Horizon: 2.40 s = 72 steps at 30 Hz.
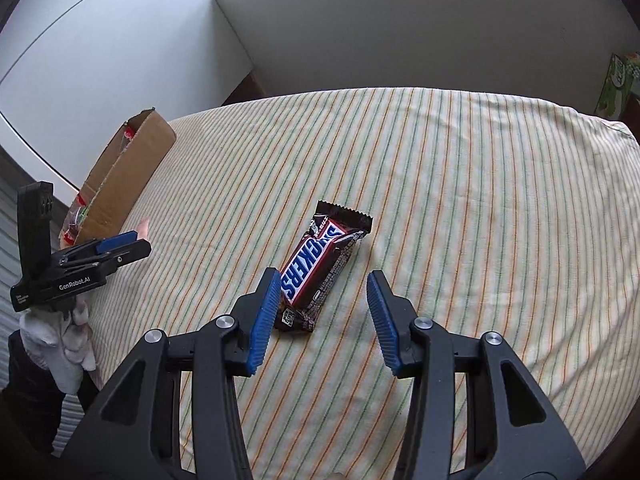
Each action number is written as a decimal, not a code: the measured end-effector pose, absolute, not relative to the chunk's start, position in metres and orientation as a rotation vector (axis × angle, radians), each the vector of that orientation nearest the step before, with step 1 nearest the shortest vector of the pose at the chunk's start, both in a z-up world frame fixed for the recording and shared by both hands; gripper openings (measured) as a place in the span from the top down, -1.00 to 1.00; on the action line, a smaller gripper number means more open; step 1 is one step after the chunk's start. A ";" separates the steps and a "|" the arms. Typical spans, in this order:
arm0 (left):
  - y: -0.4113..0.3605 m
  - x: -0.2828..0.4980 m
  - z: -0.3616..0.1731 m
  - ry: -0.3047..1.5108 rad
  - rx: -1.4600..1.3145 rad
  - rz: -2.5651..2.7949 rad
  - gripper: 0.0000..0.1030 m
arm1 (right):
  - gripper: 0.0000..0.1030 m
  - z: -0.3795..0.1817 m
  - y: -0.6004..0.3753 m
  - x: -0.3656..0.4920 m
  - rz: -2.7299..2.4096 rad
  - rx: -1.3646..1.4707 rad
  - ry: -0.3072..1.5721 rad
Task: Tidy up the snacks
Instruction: 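Grasp the pink candy with the left tool while the right tool lifts the Snickers bar, then carry the pink candy and Snickers bar over the box with both tools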
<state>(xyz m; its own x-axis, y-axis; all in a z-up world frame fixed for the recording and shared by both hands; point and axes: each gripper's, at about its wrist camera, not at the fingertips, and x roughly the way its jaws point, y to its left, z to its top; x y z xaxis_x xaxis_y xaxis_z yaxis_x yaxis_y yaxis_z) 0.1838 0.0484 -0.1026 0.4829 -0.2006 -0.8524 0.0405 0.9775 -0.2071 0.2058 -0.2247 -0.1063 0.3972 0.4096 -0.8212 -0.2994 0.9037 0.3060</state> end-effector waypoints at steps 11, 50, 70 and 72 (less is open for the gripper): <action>0.020 0.191 -0.104 1.050 -0.015 -0.181 0.15 | 0.09 -0.113 -0.210 0.212 0.426 0.098 1.096; 0.044 0.153 -0.063 0.957 0.075 -0.159 0.63 | 0.42 -0.078 -0.143 0.197 0.390 -0.166 1.045; 0.123 0.130 -0.009 0.838 0.010 -0.052 0.63 | 0.41 -0.002 -0.029 0.196 0.569 -0.203 0.906; 0.134 0.131 -0.007 0.834 0.000 -0.035 0.63 | 0.41 0.002 -0.014 0.199 0.588 -0.209 0.900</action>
